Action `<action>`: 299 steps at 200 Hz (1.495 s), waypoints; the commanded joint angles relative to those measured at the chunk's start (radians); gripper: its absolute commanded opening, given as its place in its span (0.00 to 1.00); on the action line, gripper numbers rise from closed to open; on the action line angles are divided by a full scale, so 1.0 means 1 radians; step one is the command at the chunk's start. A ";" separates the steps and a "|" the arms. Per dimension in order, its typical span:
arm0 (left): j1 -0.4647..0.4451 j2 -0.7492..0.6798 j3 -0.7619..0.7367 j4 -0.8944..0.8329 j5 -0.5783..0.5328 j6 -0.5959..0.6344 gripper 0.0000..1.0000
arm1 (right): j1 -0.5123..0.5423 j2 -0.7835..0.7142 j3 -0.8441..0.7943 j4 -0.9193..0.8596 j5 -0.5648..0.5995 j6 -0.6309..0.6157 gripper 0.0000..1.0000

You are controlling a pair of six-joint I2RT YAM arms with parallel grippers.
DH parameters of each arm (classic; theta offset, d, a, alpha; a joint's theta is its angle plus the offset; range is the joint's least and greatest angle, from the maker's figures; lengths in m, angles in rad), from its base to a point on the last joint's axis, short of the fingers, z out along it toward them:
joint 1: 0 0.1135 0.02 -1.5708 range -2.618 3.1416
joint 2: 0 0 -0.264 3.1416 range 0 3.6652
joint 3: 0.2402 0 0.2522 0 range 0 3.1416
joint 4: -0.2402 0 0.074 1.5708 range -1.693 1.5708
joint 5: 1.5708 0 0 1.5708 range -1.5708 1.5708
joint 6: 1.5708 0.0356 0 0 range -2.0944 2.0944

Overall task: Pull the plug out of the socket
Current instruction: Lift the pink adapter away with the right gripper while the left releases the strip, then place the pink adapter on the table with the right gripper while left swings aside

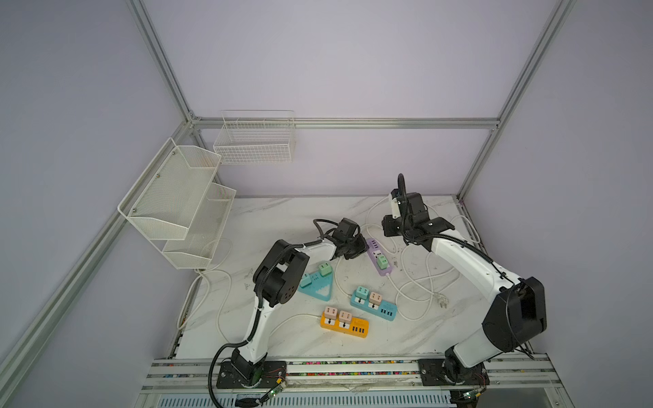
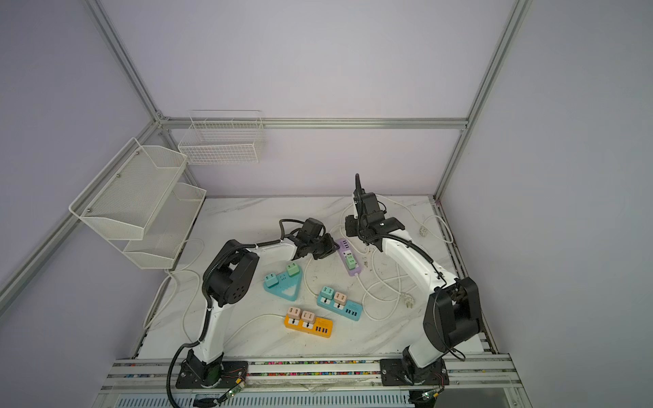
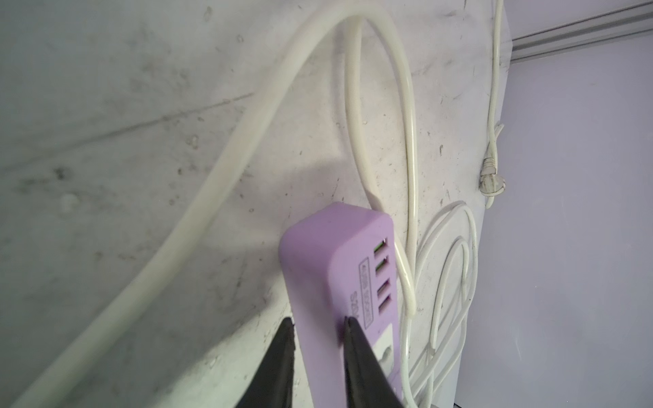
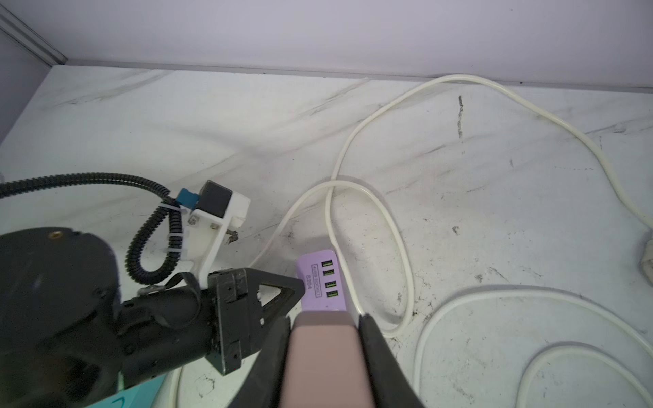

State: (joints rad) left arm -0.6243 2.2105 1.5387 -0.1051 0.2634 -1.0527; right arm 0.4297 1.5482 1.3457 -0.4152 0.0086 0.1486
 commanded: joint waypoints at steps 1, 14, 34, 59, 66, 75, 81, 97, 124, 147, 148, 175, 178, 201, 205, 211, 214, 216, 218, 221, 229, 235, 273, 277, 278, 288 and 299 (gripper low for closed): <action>0.001 -0.042 0.090 -0.089 -0.036 0.041 0.27 | -0.005 -0.046 -0.028 0.023 -0.066 0.075 0.02; 0.005 -0.081 0.084 -0.088 -0.043 0.051 0.29 | -0.006 -0.066 -0.041 0.033 -0.093 0.098 0.02; 0.015 -0.162 0.031 -0.083 -0.077 0.072 0.29 | -0.006 -0.078 -0.052 0.050 -0.175 0.107 0.02; 0.036 -0.285 -0.075 -0.084 -0.129 0.094 0.30 | -0.005 -0.089 -0.074 0.084 -0.222 0.148 0.02; 0.042 -0.322 -0.113 -0.082 -0.148 0.098 0.31 | -0.006 -0.091 -0.084 0.100 -0.225 0.169 0.02; 0.050 -0.370 -0.161 -0.074 -0.175 0.102 0.31 | -0.005 -0.089 -0.099 0.130 -0.232 0.210 0.02; 0.055 -0.400 -0.195 -0.066 -0.189 0.104 0.32 | -0.005 -0.083 -0.103 0.145 -0.238 0.227 0.02; 0.071 -0.480 -0.272 -0.053 -0.213 0.119 0.33 | -0.005 -0.057 -0.106 0.183 -0.264 0.237 0.02; 0.093 -0.591 -0.361 -0.087 -0.252 0.155 0.38 | -0.004 -0.004 -0.123 0.283 -0.300 0.310 0.02; 0.109 -0.673 -0.418 -0.120 -0.270 0.188 0.41 | 0.005 0.051 -0.133 0.377 -0.320 0.376 0.02; 0.110 -0.677 -0.421 -0.120 -0.270 0.189 0.41 | 0.006 0.054 -0.132 0.380 -0.319 0.378 0.02; 0.118 -0.763 -0.479 -0.101 -0.263 0.215 0.47 | 0.029 0.132 -0.112 0.441 -0.311 0.433 0.03; 0.118 -0.771 -0.484 -0.101 -0.262 0.218 0.48 | 0.032 0.142 -0.112 0.455 -0.311 0.439 0.03; 0.121 -0.823 -0.512 -0.116 -0.258 0.233 0.51 | 0.068 0.236 -0.068 0.486 -0.320 0.462 0.03; 0.122 -0.828 -0.516 -0.121 -0.257 0.236 0.52 | 0.073 0.253 -0.061 0.489 -0.323 0.466 0.03; 0.124 -0.832 -0.520 -0.130 -0.253 0.239 0.53 | 0.081 0.273 -0.049 0.495 -0.325 0.473 0.03; 0.126 -0.834 -0.520 -0.135 -0.251 0.241 0.53 | 0.084 0.282 -0.046 0.501 -0.325 0.477 0.03; 0.127 -0.836 -0.520 -0.138 -0.249 0.242 0.53 | 0.086 0.288 -0.044 0.504 -0.325 0.482 0.03; 0.127 -0.837 -0.520 -0.142 -0.248 0.244 0.53 | 0.089 0.292 -0.043 0.510 -0.324 0.486 0.03; 0.129 -0.839 -0.521 -0.145 -0.244 0.247 0.53 | 0.093 0.297 -0.043 0.518 -0.321 0.493 0.03; 0.132 -0.848 -0.525 -0.146 -0.230 0.255 0.53 | 0.100 0.309 -0.041 0.536 -0.317 0.512 0.04; 0.132 -0.858 -0.528 -0.144 -0.220 0.260 0.53 | 0.107 0.320 -0.038 0.544 -0.307 0.522 0.04; 0.132 -0.945 -0.596 -0.112 -0.207 0.276 0.55 | 0.140 0.432 0.044 0.548 -0.280 0.552 0.05; 0.132 -0.951 -0.599 -0.119 -0.207 0.279 0.55 | 0.143 0.439 0.048 0.552 -0.272 0.557 0.05; 0.132 -0.952 -0.599 -0.120 -0.207 0.279 0.55 | 0.144 0.441 0.048 0.553 -0.271 0.558 0.05; 0.132 -0.964 -0.603 -0.135 -0.202 0.287 0.56 | 0.152 0.455 0.049 0.574 -0.259 0.572 0.05; 0.133 -0.973 -0.606 -0.154 -0.194 0.296 0.56 | 0.155 0.478 0.052 0.595 -0.265 0.592 0.05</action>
State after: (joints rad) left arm -0.4976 1.2804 0.9688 -0.2550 0.0463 -0.8001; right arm 0.5728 1.9953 1.3705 0.1081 -0.2810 0.6769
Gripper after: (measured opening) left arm 0.556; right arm 0.302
